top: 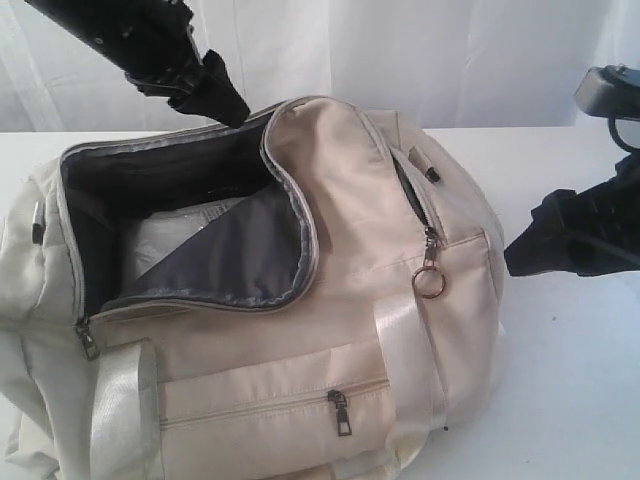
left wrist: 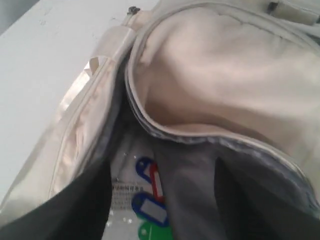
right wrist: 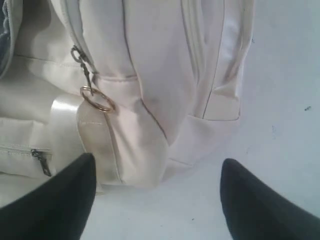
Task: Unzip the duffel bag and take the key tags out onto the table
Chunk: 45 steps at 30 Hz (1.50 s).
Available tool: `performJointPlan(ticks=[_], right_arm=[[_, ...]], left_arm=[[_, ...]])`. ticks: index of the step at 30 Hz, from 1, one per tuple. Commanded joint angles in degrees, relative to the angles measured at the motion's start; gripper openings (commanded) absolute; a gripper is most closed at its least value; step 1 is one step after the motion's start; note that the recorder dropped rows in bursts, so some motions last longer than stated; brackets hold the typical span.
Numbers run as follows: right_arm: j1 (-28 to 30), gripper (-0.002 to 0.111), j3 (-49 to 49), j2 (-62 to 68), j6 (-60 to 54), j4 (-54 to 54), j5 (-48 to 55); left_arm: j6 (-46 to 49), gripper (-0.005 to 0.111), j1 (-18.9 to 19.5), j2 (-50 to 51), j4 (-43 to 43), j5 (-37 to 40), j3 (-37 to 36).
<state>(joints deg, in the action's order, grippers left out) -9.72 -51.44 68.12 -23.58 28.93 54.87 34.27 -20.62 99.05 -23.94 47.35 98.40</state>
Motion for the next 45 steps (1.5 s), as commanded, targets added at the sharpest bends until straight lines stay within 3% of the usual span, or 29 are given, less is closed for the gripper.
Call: performJointPlan(ticks=[1, 4, 8, 15, 19, 25, 28, 32, 36, 45], right_arm=[[0.4, 0.066, 0.1, -0.9, -0.7, -0.3, 0.1], [0.4, 0.066, 0.1, -0.9, -0.7, -0.3, -1.1], [0.4, 0.066, 0.1, -0.9, -0.7, -0.3, -1.5], [0.4, 0.066, 0.1, -0.9, -0.7, -0.3, -1.3], [0.4, 0.066, 0.1, -0.9, -0.7, -0.3, -1.3], [0.4, 0.066, 0.1, -0.9, -0.7, -0.3, -1.4], [0.4, 0.066, 0.1, -0.9, -0.7, -0.3, -1.4], [0.4, 0.066, 0.1, -0.9, -0.7, -0.3, -1.4], [0.4, 0.066, 0.1, -0.9, -0.7, -0.3, -1.4], [0.4, 0.066, 0.1, -0.9, -0.7, -0.3, -1.4]], left_arm=[[-2.3, 0.063, -0.1, -4.5, 2.6, 10.7, 0.4], [-4.2, 0.063, -0.1, -6.7, 2.6, 16.7, -0.5], [-5.1, 0.063, -0.1, -10.2, 2.5, 18.0, -6.4], [-0.1, 0.063, -0.1, -16.2, -6.1, 9.1, -21.3], [6.2, 0.063, -0.1, -17.0, -13.5, 5.3, -27.8], [15.6, 0.065, -0.1, -16.0, -16.4, -2.3, -35.8], [23.8, 0.07, -0.1, -16.0, -18.7, -7.2, -38.6], [38.4, 0.073, -0.3, -16.0, -22.8, -7.2, -40.4], [43.5, 0.073, -2.6, -16.0, -20.5, -9.6, -41.9], [43.9, 0.072, -10.9, -15.6, -6.8, -31.7, -47.3]])
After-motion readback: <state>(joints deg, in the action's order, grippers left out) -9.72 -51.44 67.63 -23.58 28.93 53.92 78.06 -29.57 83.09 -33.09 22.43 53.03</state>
